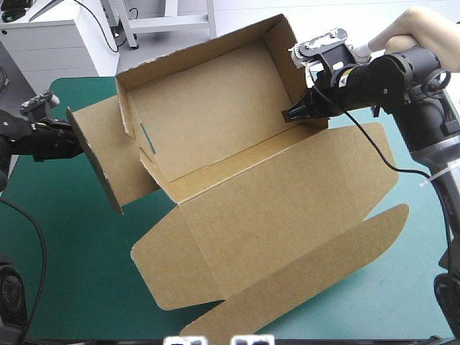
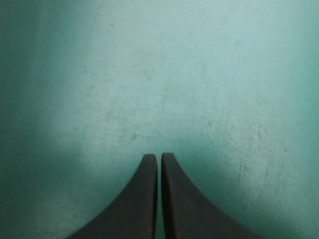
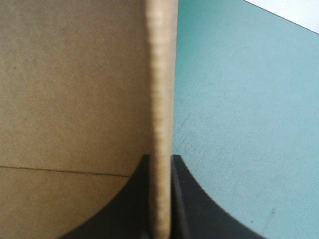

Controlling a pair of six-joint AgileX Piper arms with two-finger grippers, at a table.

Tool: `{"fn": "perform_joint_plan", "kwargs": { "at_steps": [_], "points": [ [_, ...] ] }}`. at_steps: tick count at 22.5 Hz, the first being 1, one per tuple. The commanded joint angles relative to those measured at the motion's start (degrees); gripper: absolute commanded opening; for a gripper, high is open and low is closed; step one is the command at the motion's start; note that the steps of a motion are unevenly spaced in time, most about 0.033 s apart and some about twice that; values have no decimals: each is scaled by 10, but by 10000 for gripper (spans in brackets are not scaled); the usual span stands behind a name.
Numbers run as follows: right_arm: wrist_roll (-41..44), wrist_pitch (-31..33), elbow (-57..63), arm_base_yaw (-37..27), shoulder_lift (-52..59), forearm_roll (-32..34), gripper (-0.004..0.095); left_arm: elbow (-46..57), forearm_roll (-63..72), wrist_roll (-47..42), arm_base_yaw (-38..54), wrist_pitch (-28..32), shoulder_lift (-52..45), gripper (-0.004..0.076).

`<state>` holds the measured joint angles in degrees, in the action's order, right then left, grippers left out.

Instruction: Fold the box

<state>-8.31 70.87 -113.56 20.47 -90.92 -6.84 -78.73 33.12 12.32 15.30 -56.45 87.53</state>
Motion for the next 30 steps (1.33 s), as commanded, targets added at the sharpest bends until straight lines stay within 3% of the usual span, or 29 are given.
{"fn": "perform_joint_plan", "kwargs": {
  "at_steps": [1, 4, 13, 20, 30],
  "points": [
    [0, -61, -20, 1, 27, -19, -20, -1, 36, 24, -46, 20, -21, 10],
    [0, -63, -20, 1, 22, -14, -20, 1, 51, 21, -79, 17, -21, 10],
    [38, -85, -20, 1, -49, 7, -19, 1, 266, 77, -97, -15, -48, 10],
    [52, -77, -20, 1, -63, 35, -20, 1, 270, 72, -122, -12, -110, 3],
    [52, -63, -20, 1, -64, 35, -18, 1, 336, 89, -122, -51, -114, 3]
  ]
}}
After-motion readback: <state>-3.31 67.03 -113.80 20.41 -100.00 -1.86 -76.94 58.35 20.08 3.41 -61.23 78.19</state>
